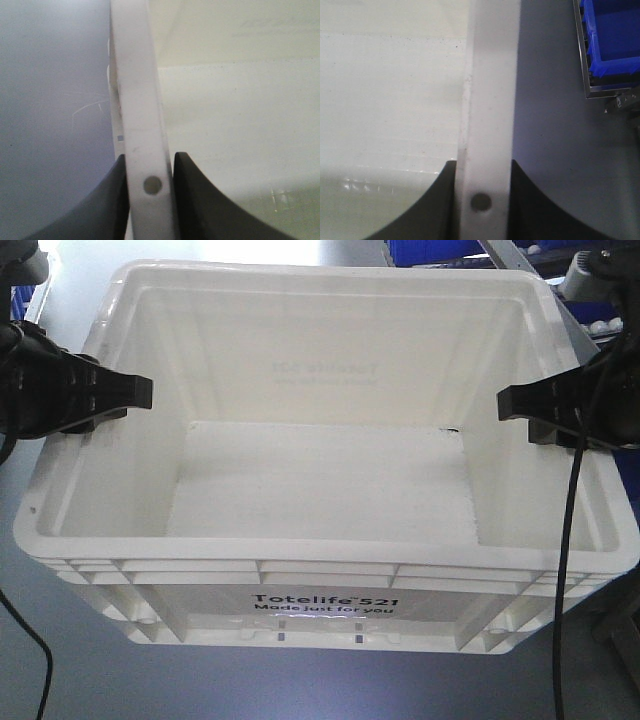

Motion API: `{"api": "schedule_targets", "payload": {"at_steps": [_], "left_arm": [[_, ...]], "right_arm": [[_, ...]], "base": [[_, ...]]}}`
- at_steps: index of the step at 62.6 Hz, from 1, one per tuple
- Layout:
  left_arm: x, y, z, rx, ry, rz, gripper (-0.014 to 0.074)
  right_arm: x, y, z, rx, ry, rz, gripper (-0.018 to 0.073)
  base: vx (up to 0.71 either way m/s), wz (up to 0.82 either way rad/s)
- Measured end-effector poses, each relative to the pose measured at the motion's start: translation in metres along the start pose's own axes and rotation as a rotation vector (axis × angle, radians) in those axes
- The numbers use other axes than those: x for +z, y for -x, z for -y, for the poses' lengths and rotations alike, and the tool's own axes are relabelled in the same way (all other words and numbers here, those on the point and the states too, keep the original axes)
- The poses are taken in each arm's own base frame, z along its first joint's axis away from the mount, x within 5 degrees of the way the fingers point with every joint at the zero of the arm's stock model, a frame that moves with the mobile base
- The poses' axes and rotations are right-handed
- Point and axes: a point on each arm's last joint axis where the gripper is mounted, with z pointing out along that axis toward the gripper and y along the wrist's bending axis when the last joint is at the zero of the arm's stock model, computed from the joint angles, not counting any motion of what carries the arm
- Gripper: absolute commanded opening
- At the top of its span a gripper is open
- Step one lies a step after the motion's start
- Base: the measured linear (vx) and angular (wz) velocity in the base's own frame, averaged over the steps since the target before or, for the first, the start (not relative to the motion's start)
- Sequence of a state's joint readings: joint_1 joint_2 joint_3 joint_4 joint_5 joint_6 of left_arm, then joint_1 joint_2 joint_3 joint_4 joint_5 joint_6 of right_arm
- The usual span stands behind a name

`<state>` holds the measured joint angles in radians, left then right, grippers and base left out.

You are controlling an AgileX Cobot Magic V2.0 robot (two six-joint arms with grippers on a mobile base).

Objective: Move bin from left to right shelf
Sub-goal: 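Hold the crate with both grippers while the base turns away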

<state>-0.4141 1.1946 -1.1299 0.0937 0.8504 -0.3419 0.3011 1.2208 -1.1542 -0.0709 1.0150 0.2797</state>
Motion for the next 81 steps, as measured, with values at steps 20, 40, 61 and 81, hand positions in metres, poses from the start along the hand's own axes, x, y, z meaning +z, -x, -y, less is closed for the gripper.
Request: {"api": "schedule_targets", "payload": {"at_steps": [20,40,61,81], "left_arm": [[0.0000,0.0000,0.0000,0.000,0.000,0.000,-0.0006],[0.0000,0.0000,0.0000,0.000,0.000,0.000,-0.0006],[0.0000,0.0000,0.0000,0.000,0.000,0.000,-0.0006],[0.0000,-0.0001,0.0002,-0.002,-0.002,-0.001,-0.0006]], "right_arm": [[0.0000,0.0000,0.0000,0.001,0.000,0.000,-0.0006],[0.0000,0.0000,0.0000,0.001,0.000,0.000,-0.0006],[0.0000,0.0000,0.0000,0.001,0.000,0.000,-0.0006],[0.0000,0.0001,0.0002,0.000,-0.002,0.001,-0.0006]], "base": [[0.29,0.02],[0.29,-0.02],[0.28,-0.08],[0.26,-0.06]]}}
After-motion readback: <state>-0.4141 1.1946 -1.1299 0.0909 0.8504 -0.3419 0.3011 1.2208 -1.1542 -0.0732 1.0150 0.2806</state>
